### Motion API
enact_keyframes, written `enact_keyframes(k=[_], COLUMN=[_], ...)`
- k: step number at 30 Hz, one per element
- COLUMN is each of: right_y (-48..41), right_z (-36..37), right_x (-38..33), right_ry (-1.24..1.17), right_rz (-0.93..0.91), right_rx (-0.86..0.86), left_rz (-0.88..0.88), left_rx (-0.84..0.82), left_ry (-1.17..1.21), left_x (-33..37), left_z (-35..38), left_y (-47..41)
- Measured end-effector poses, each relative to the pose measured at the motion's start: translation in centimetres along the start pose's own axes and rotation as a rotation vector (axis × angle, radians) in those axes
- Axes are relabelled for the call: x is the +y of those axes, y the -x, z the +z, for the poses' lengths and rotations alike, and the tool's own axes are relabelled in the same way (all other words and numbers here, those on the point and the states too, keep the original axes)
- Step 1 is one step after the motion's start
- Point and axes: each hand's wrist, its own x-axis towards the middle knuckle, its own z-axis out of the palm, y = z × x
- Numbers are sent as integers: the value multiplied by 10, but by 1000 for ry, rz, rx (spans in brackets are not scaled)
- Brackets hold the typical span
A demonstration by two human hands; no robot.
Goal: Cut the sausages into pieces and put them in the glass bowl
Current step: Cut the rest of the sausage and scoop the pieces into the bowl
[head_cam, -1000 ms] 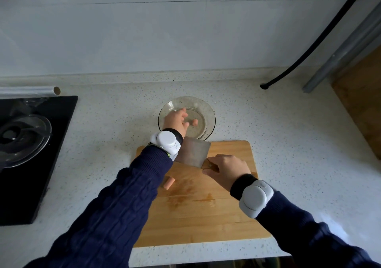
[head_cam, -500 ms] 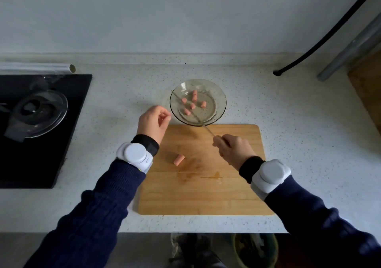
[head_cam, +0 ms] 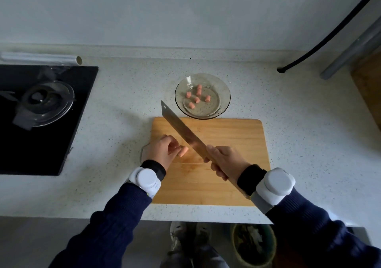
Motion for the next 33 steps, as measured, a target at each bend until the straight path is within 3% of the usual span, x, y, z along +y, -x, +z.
enact_keyframes(k=[9,33], right_y=[9,7], right_z=[12,13], right_x=[9,16], right_ry=[124,169], right_rz=[17,1], right_rx=[-27,-39], left_rz=[65,81], left_rx=[53,90], left_ry=[38,85], left_x=[0,-10], left_z=[10,28], left_y=[13,14])
